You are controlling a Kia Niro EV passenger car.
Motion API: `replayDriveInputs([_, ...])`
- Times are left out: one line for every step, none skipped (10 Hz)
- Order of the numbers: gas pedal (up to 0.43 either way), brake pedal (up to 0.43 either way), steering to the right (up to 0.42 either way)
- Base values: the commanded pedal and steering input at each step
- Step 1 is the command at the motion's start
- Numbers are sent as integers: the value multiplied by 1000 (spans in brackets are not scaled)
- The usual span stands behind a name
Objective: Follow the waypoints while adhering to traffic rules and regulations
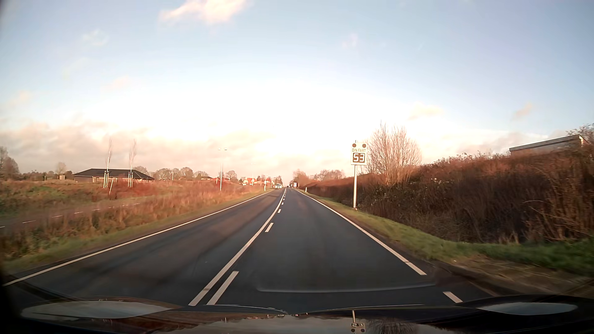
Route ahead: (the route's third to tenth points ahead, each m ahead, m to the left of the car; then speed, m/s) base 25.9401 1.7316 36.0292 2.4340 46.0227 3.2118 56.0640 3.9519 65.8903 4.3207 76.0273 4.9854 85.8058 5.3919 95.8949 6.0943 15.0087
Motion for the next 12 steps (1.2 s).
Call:
replayDriveInputs([197, 0, -5])
replayDriveInputs([197, 0, -5])
replayDriveInputs([197, 0, -5])
replayDriveInputs([197, 0, -6])
replayDriveInputs([197, 0, -5])
replayDriveInputs([197, 0, -5])
replayDriveInputs([197, 0, -6])
replayDriveInputs([197, 0, -6])
replayDriveInputs([197, 0, -6])
replayDriveInputs([209, 0, -6])
replayDriveInputs([228, 0, -6])
replayDriveInputs([228, 0, -6])
